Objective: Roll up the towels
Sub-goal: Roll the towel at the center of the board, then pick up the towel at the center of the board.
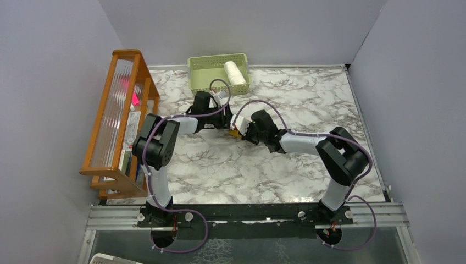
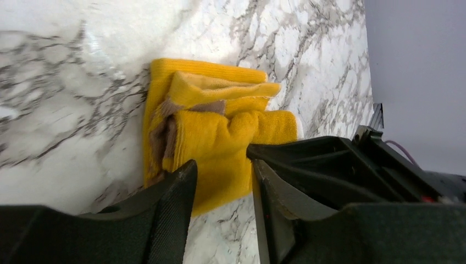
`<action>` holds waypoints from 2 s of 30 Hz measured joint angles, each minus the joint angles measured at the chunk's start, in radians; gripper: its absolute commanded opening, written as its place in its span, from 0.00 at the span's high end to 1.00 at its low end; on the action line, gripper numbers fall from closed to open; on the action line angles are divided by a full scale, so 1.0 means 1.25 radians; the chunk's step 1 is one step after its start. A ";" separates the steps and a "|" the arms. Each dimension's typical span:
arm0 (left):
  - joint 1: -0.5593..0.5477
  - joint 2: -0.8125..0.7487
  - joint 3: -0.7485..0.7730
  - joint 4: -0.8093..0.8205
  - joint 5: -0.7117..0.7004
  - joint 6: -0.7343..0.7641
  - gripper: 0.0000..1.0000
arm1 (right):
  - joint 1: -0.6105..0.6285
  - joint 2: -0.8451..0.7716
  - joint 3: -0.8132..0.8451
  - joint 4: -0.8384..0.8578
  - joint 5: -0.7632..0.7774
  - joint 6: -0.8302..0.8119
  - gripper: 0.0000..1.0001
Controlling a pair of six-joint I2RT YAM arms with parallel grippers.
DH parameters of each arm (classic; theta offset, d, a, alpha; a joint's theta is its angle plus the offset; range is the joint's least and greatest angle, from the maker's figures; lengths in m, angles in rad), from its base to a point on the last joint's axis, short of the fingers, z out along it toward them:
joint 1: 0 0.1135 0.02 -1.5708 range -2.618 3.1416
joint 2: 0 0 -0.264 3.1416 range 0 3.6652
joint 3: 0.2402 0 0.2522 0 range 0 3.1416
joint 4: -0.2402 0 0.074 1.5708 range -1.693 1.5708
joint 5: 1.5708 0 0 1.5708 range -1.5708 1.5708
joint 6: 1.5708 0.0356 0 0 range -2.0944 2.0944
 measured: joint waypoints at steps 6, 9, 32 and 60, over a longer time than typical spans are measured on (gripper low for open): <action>0.065 -0.078 -0.010 -0.068 -0.002 0.007 0.46 | -0.096 0.005 0.056 -0.040 -0.168 0.165 0.99; 0.093 -0.116 -0.042 -0.062 -0.006 -0.004 0.46 | -0.145 0.044 0.125 -0.075 -0.259 0.246 0.99; -0.027 0.009 -0.126 0.210 -0.031 -0.174 0.45 | -0.334 0.230 0.081 0.279 -0.745 0.949 0.99; -0.030 0.115 -0.266 0.763 -0.132 -0.460 0.36 | -0.343 0.277 0.002 0.536 -0.802 1.120 0.99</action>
